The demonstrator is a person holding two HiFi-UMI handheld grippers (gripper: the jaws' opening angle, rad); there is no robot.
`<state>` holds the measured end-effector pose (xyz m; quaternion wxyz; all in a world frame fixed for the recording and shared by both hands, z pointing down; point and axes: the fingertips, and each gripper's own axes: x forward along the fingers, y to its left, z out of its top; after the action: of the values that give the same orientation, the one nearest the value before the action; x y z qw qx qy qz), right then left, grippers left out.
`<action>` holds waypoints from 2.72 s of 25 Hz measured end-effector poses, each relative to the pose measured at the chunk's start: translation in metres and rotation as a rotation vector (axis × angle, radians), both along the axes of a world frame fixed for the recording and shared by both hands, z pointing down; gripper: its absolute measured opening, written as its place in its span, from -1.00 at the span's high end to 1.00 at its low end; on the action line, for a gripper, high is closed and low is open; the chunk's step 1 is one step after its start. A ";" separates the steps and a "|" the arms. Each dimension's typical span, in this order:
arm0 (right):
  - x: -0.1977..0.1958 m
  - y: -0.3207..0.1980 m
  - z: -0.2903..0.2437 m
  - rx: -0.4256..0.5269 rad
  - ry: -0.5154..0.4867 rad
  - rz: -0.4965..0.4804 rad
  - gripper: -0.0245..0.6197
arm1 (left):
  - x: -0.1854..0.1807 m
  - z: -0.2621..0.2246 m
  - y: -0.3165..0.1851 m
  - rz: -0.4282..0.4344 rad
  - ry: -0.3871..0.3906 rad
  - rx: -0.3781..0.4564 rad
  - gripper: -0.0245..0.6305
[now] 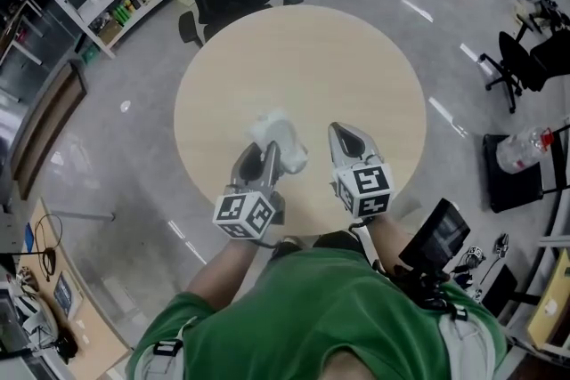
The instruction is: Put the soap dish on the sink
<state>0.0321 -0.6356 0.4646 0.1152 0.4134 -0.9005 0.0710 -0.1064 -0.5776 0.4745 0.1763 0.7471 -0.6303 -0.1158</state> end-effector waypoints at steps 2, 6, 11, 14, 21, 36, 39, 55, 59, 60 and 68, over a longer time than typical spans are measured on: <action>0.003 -0.013 0.009 -0.016 0.004 -0.001 0.92 | 0.000 0.010 -0.011 -0.009 0.000 -0.025 0.51; 0.008 -0.037 0.032 -0.063 0.018 -0.006 0.92 | 0.003 0.031 -0.034 -0.023 0.001 -0.081 0.51; 0.013 -0.061 0.062 -0.129 0.031 -0.018 0.92 | 0.011 0.060 -0.057 -0.030 -0.004 -0.162 0.51; 0.015 -0.076 0.081 -0.163 0.042 -0.026 0.92 | 0.015 0.078 -0.070 -0.033 -0.001 -0.209 0.51; 0.019 -0.097 0.126 -0.241 0.072 -0.045 0.92 | 0.019 0.125 -0.096 -0.043 0.013 -0.317 0.51; 0.026 -0.128 0.202 -0.371 0.113 -0.082 0.92 | 0.025 0.206 -0.131 -0.063 0.068 -0.511 0.51; 0.027 -0.130 0.211 -0.391 0.118 -0.085 0.92 | 0.026 0.218 -0.134 -0.064 0.098 -0.550 0.51; 0.025 -0.134 0.225 -0.431 0.100 -0.105 0.92 | 0.022 0.247 -0.134 -0.062 0.091 -0.679 0.48; 0.022 -0.134 0.225 -0.434 0.093 -0.113 0.92 | 0.018 0.251 -0.132 -0.074 0.073 -0.707 0.46; 0.022 -0.135 0.226 -0.434 0.091 -0.115 0.92 | 0.017 0.253 -0.132 -0.077 0.067 -0.712 0.45; 0.020 -0.137 0.228 -0.438 0.094 -0.135 0.92 | 0.009 0.263 -0.129 -0.099 0.010 -0.754 0.41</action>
<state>0.0522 -0.7723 0.6924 0.2485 0.3203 -0.8828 0.2375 -0.0973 -0.7063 0.7378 0.4363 0.5978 -0.6631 0.1122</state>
